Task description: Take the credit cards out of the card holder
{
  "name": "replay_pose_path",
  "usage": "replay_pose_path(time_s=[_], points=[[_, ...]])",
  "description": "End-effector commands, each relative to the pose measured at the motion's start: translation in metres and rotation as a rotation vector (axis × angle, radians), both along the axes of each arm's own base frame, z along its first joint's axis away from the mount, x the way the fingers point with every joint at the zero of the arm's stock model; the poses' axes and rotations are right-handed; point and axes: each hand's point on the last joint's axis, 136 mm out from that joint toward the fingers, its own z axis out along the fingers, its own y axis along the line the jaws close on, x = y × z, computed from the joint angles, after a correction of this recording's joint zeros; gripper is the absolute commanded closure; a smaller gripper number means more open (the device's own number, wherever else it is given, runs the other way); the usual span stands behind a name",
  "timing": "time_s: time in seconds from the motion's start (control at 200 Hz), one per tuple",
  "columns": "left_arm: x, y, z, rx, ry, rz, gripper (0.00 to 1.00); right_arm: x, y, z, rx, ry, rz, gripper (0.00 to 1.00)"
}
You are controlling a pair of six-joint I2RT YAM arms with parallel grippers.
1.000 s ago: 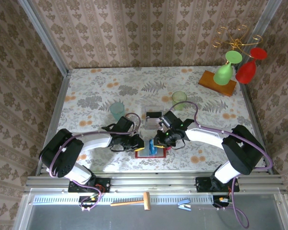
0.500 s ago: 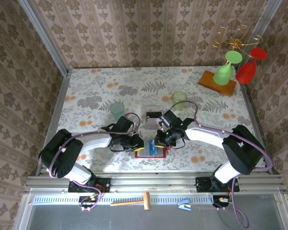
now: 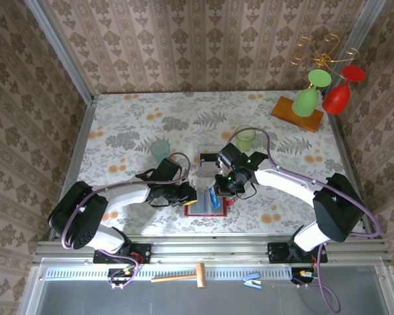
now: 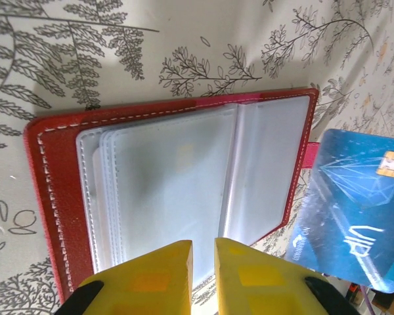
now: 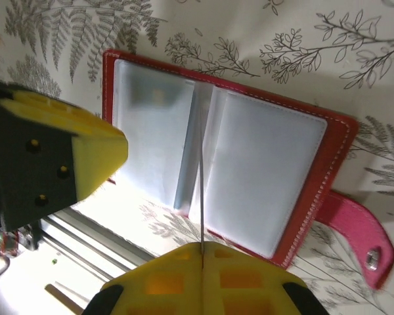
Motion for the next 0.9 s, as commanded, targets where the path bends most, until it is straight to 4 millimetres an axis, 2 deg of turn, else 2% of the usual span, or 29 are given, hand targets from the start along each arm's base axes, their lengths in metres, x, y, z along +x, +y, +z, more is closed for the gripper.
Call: replay_pose_path(time_s=[0.0, 0.195, 0.585, 0.755, 0.895], points=[[0.004, 0.005, 0.008, 0.005, -0.007, 0.024, 0.82, -0.001, -0.016, 0.012, -0.102, -0.064, 0.159, 0.97], [0.008, 0.013, 0.011, 0.003, -0.024, 0.046, 0.82, 0.005, -0.028, 0.023, -0.202, -0.135, 0.353, 0.99], [0.014, 0.028, 0.019, -0.005, -0.054, 0.086, 0.82, 0.007, -0.028, 0.030, -0.241, -0.224, 0.795, 1.00], [0.015, 0.034, 0.022, -0.007, -0.062, 0.101, 0.82, 0.015, -0.033, 0.035, -0.294, -0.266, 0.963, 1.00], [0.016, 0.040, 0.025, -0.008, -0.069, 0.116, 0.81, 0.029, -0.034, 0.040, -0.341, -0.329, 1.059, 1.00]])
